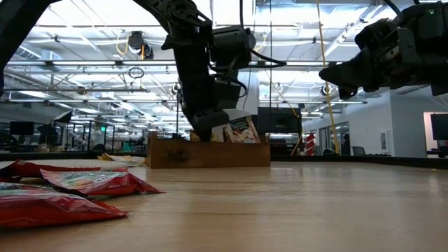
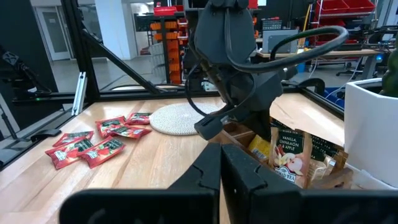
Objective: Pick & Place Tea
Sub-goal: Put the yellow tea bag into the middle section of the wooden organizer
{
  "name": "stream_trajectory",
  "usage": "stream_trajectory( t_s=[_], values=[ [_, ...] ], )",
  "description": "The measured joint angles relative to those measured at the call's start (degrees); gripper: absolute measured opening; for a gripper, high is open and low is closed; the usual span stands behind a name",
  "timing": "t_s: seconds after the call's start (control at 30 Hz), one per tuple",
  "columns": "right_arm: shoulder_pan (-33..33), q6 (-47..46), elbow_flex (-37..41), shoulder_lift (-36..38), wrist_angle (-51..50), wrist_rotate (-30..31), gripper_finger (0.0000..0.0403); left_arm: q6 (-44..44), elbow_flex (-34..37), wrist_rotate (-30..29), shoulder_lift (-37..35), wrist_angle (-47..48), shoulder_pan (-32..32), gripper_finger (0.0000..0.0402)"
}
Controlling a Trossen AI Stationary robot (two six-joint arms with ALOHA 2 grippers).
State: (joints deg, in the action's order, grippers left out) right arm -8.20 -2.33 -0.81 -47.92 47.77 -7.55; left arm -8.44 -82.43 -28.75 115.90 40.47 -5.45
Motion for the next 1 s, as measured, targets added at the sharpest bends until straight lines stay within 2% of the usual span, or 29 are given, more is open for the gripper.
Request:
stream_trajectory(
  t_s=[0.2, 0.47, 0.6, 0.9, 1.0],
  values=[
    [0.0, 0.0, 0.0, 0.0, 0.0, 0.0, 0.0, -0.3, 0.0, 3.1, -0.4, -0.7, 0.4, 0.0013],
    [0.0, 0.0, 0.0, 0.0, 0.0, 0.0, 0.0, 0.9, -2.4, 2.3, -0.5, -0.3, 2.5, 0.0006],
    [0.0, 0.0, 0.0, 0.0, 0.0, 0.0, 0.0, 1.0, -2.8, 7.9, -0.5, -0.5, 2.5, 0.0006],
    [0.0, 0.0, 0.0, 0.0, 0.1, 0.0, 0.0, 0.8, -1.3, 8.8, 2.0, -1.8, -0.3, 0.0004],
    [0.0, 0.0, 0.0, 0.0, 0.0, 0.0, 0.0, 1.0, -1.3, 11.6, 2.5, -2.4, -0.5, 0.0003]
  ],
)
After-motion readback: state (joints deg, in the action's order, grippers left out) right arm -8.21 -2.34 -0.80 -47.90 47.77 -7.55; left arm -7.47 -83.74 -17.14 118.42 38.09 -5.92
